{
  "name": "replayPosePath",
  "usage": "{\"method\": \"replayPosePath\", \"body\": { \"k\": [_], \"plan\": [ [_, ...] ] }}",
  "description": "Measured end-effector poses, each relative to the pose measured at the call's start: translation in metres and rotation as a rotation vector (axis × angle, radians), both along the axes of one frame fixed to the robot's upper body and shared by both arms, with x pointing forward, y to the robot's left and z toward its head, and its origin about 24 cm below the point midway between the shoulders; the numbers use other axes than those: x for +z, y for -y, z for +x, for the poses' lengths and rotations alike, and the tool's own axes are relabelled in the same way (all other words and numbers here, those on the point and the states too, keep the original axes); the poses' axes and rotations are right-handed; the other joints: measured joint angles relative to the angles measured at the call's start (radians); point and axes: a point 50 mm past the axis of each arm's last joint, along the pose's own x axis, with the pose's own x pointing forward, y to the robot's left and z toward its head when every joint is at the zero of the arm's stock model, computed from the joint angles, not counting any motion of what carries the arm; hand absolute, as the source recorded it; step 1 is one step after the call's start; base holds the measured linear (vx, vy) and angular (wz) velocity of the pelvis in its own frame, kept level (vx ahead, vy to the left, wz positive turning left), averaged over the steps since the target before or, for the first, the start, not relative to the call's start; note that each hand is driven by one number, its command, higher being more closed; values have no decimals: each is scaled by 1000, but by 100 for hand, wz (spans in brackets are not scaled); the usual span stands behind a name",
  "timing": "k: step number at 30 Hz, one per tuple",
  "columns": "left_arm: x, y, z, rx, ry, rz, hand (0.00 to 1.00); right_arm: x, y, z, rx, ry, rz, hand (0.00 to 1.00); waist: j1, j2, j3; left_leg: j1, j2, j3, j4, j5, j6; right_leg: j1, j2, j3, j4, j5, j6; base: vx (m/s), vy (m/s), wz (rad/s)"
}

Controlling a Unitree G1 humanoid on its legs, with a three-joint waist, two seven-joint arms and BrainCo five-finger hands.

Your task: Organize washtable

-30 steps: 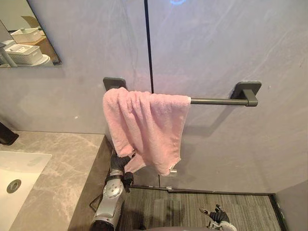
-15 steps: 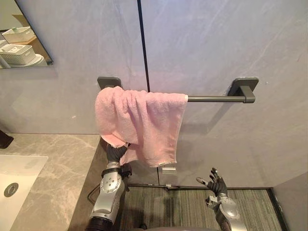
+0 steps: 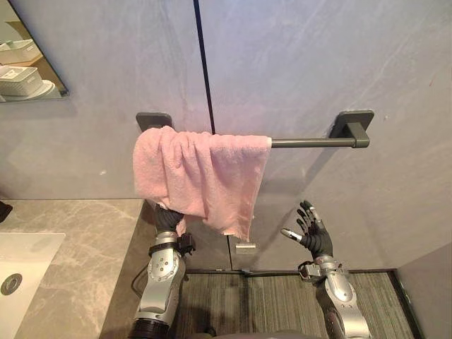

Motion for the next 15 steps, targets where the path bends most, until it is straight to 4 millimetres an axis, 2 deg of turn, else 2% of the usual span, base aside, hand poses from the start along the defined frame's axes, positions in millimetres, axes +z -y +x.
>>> {"method": "replayPosePath", "body": {
  "k": [15],
  "plan": [
    [2,10,0,-54,29,-39,100,41,-47,19,309,197,74,0,21,-5,-3,-15,-3,-31,11,0,0,4,-1,-27,-4,1,0,-6,-7,5]
  ]
}}
